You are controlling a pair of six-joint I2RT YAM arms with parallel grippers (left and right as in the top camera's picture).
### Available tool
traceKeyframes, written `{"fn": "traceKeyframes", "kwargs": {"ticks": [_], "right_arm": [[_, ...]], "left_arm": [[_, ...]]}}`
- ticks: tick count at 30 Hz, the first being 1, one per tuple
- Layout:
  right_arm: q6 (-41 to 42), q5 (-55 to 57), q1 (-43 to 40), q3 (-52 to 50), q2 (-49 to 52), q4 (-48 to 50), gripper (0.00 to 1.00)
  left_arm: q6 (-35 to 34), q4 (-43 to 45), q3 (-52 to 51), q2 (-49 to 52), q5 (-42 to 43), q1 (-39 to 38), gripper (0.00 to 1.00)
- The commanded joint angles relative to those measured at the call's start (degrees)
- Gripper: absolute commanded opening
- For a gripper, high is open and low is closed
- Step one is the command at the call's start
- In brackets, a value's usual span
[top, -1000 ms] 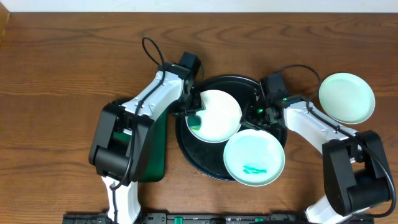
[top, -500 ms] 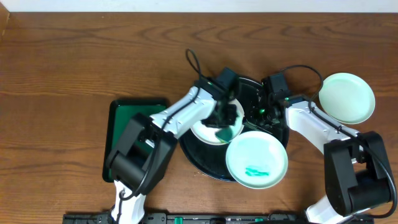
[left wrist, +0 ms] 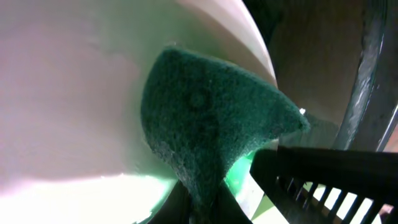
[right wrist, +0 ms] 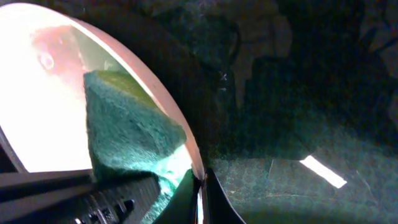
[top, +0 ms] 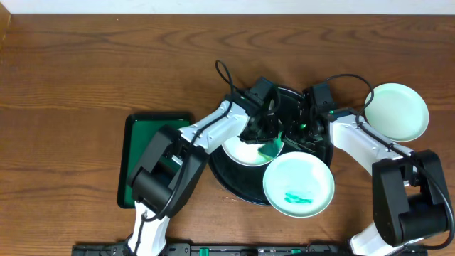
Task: Clean dirty plates on tray and stack at the side
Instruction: 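Scrub the white plate with the sponge while the right gripper holds it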
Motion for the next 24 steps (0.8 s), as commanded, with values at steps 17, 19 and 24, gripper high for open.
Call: {"fn": "traceKeyframes", "kwargs": {"ticks": [17,19,24], "right_arm": [[-0.68,2.89,-0.57,-1.11,0.37,-1.73,0.01],[-0.68,2.99,-0.57,-1.11,0.37,-1.73,0.01],[-0.98,2.97,-0.57,-1.11,0.37,-1.77,0.02]], "left_arm": [[5.97,-7.89,-0.55,3.17,-34.38,14.53,0.07],[5.88,-11.15,-0.55,3.17,-36.50,14.67,0.07],[4.46,-18.45,-0.55,3.15,-39.87,14.56,0.07]]}}
